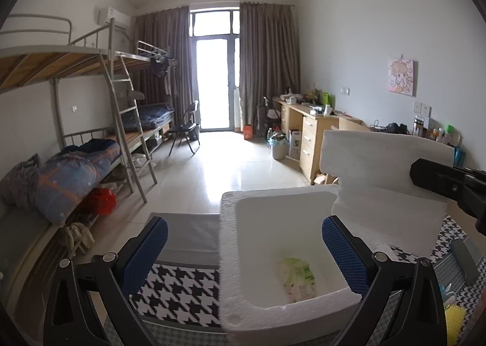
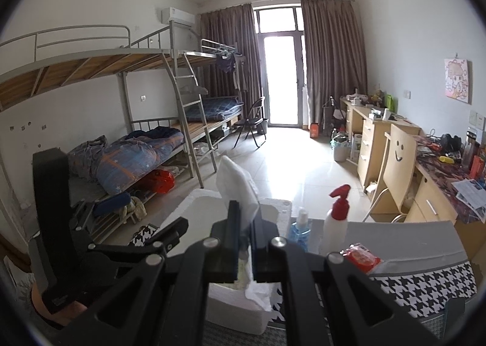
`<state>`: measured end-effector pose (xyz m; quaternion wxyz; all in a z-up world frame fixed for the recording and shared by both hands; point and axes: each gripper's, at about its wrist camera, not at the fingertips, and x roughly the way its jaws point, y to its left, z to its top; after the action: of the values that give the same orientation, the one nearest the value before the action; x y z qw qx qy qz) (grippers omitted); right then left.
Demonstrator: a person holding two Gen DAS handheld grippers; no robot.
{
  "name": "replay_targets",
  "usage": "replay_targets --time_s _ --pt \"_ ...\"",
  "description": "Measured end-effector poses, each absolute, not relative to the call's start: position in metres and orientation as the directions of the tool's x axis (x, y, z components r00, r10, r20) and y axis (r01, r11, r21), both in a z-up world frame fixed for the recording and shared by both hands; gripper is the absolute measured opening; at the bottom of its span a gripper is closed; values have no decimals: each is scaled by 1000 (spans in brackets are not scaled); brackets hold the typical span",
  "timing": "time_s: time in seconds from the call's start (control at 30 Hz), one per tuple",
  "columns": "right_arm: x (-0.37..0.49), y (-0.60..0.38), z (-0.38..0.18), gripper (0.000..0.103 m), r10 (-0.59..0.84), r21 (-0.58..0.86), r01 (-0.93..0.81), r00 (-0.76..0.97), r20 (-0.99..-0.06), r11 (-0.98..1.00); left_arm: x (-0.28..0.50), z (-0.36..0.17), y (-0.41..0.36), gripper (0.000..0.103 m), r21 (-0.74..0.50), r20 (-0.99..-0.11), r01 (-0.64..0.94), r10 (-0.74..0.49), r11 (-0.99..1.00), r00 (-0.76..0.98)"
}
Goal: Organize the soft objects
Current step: 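Open the left tool over the white foam box to drop the green pack, then lower the white paper towel into the foam box and open the right tool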
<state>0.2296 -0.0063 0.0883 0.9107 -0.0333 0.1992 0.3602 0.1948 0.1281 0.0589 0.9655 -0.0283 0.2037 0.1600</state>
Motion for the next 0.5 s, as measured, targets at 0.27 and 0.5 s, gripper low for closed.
replay_targets --time_s 0.27,0.5 --pt "230 5 84 8 650 88 -681 641 -408 727 182 59 136 102 9 -391 -345 320 939 863" --pt "238 18 77 8 649 93 -689 616 -447 718 174 55 144 102 8 -394 -356 330 934 858"
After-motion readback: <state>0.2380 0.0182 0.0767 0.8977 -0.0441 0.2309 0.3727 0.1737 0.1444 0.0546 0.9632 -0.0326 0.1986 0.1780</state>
